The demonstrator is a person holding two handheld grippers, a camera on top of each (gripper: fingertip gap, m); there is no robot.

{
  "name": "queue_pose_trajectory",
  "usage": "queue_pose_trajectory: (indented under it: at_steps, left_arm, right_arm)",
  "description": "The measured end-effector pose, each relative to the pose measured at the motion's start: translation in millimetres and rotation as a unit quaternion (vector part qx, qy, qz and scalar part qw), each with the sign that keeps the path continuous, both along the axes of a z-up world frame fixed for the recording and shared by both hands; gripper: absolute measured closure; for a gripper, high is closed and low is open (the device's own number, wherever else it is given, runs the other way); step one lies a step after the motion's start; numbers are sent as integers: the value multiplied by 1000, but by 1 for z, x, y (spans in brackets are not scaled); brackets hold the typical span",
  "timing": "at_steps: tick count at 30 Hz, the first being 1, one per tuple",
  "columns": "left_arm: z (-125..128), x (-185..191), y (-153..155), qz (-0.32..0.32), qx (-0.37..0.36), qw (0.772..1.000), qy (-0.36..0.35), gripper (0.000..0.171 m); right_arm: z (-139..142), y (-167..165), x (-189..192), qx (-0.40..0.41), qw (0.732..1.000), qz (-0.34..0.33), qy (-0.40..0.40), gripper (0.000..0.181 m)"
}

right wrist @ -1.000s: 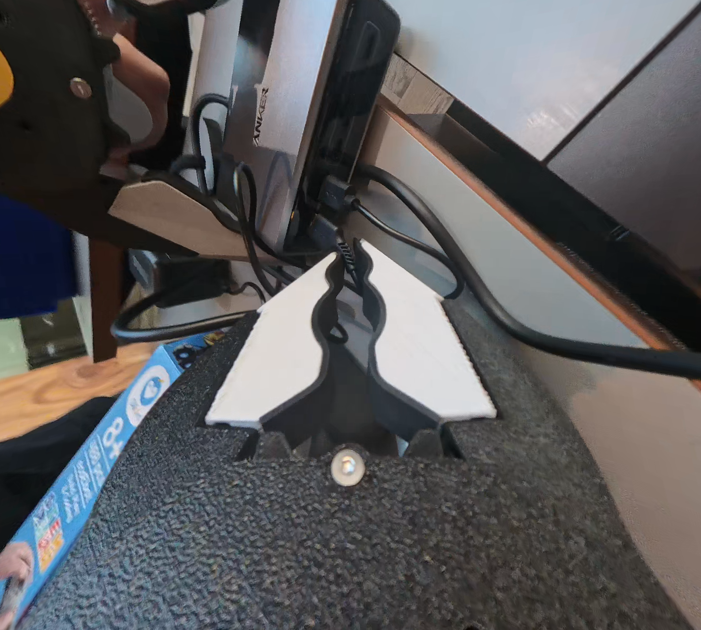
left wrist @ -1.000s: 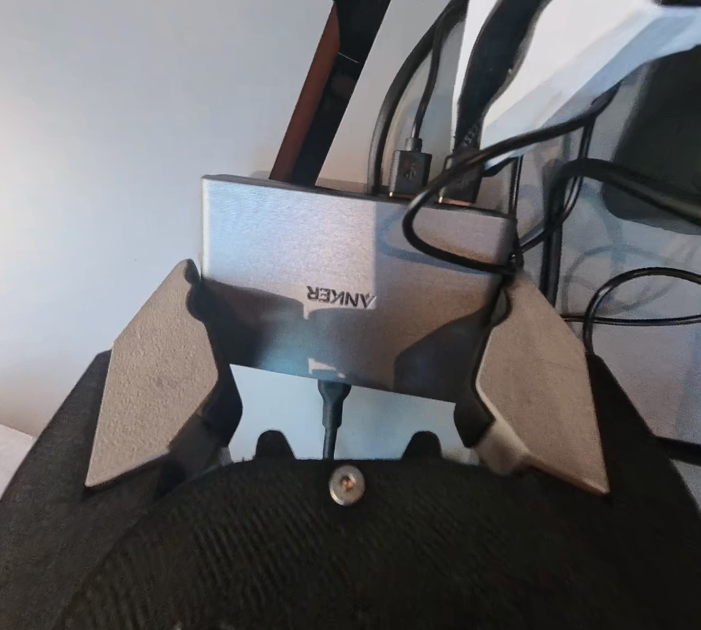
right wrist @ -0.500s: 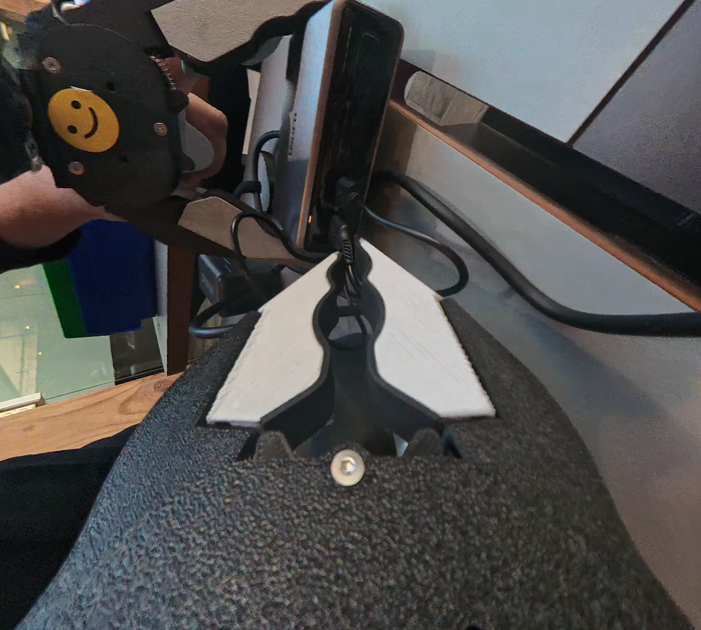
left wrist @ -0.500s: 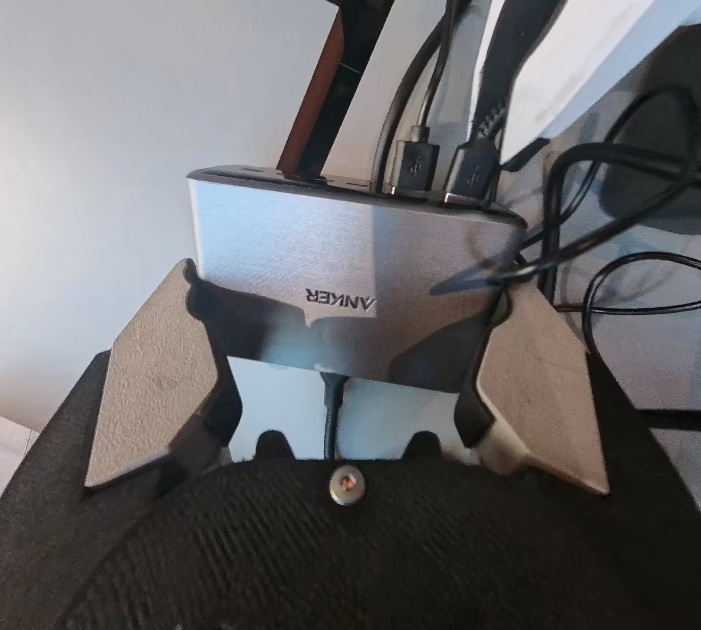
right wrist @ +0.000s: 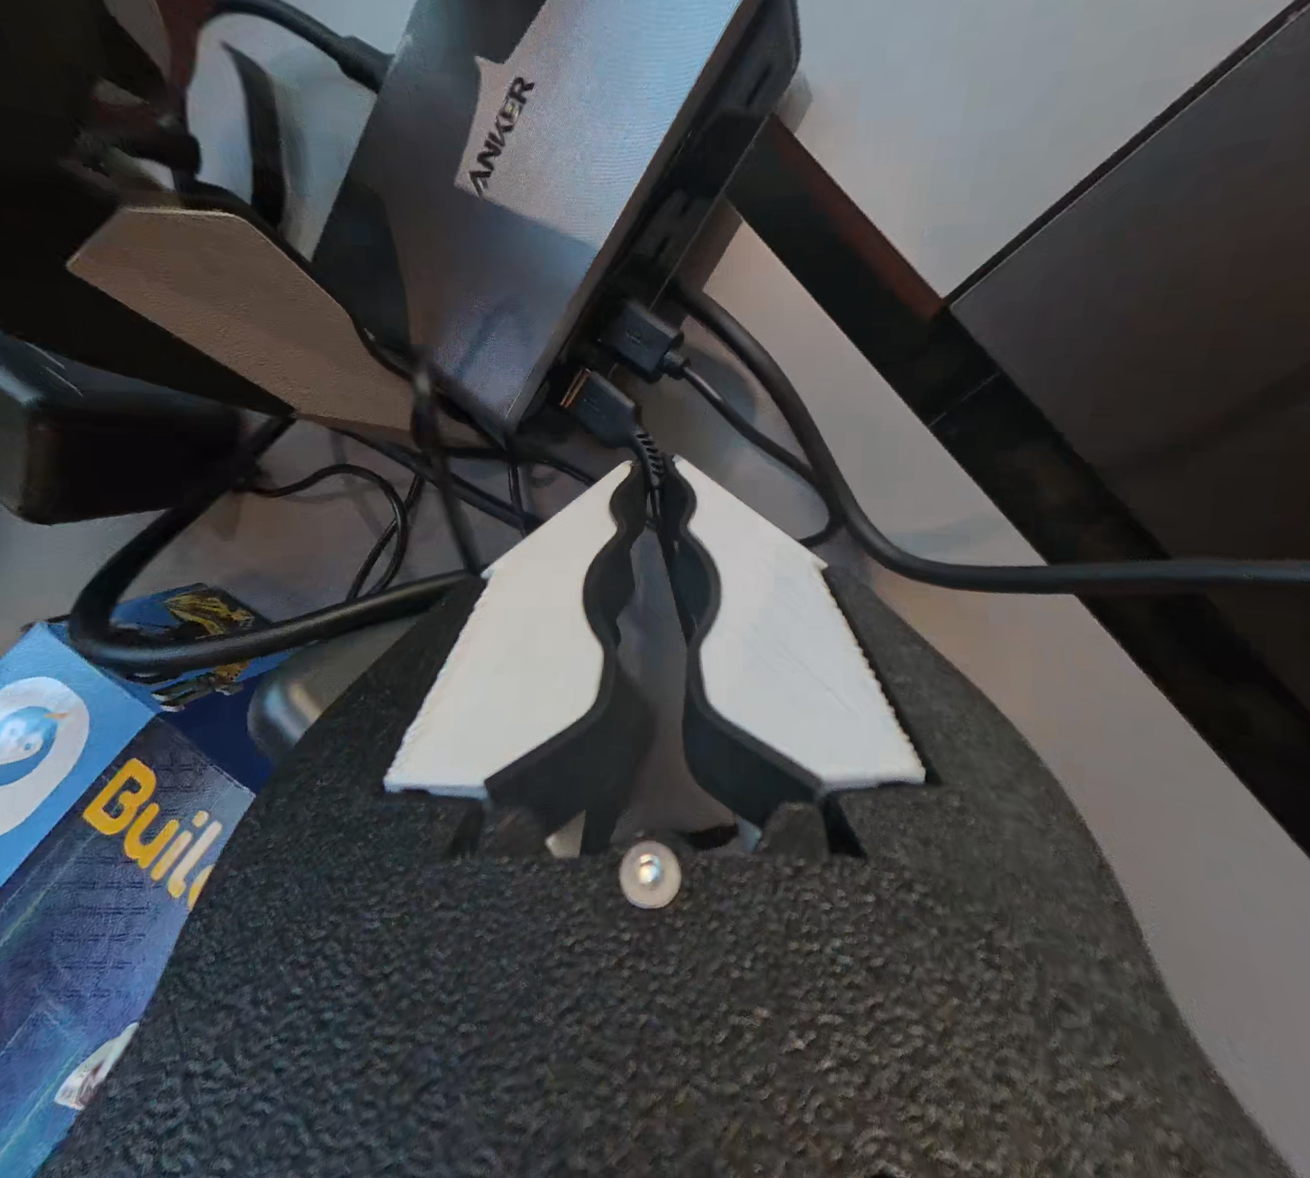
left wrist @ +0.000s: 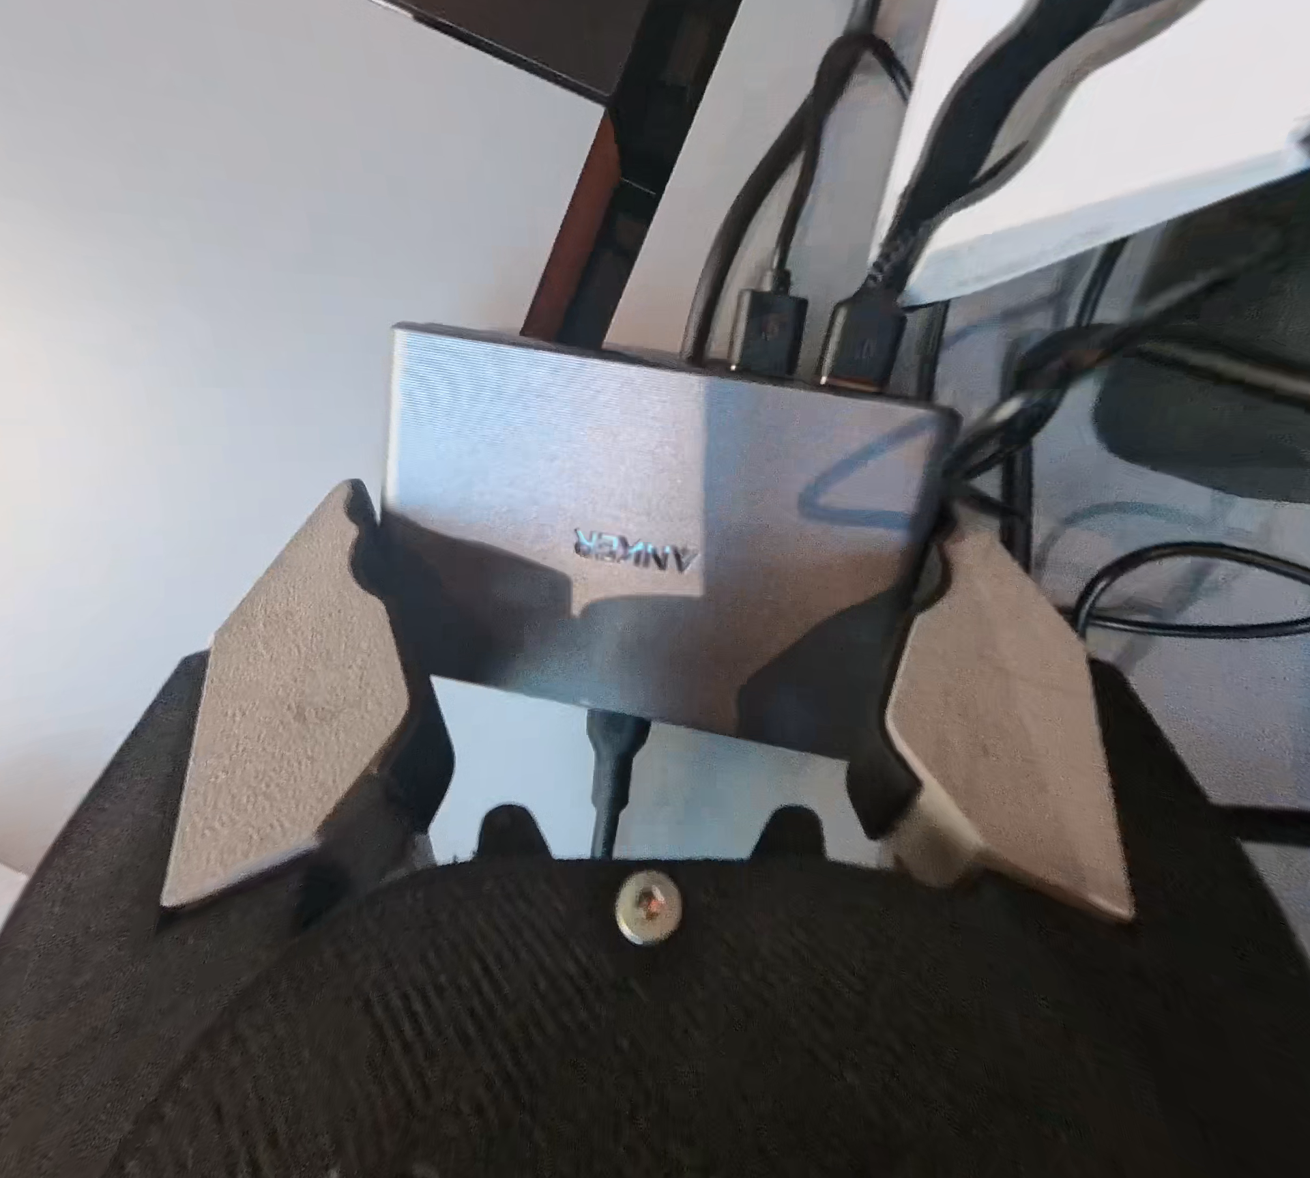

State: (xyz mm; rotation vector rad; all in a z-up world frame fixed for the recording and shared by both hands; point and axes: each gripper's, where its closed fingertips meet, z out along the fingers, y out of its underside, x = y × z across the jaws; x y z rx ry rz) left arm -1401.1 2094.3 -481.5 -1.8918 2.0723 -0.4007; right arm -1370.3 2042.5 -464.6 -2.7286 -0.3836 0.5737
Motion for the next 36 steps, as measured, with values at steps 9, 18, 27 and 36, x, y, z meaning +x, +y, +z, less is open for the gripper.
queue_pose_trajectory:
  at_steps: [9, 18, 27, 36]
  left_arm:
    - [3, 4, 2, 0, -28, 999, 27, 29]
    - [1, 6, 5, -9, -29, 997, 64, 29]
    - [2, 9, 5, -16, -14, 999, 43, 29]
    - [2, 12, 6, -1, -25, 999, 38, 30]
  right_arm:
    - [3, 2, -2, -7, 1000, 25, 12, 178]
    - [8, 10, 4, -3, 1000, 0, 24, 178]
    - [8, 4, 5, -16, 998, 56, -28, 179]
    - [3, 9, 7, -22, 992, -59, 108, 179]
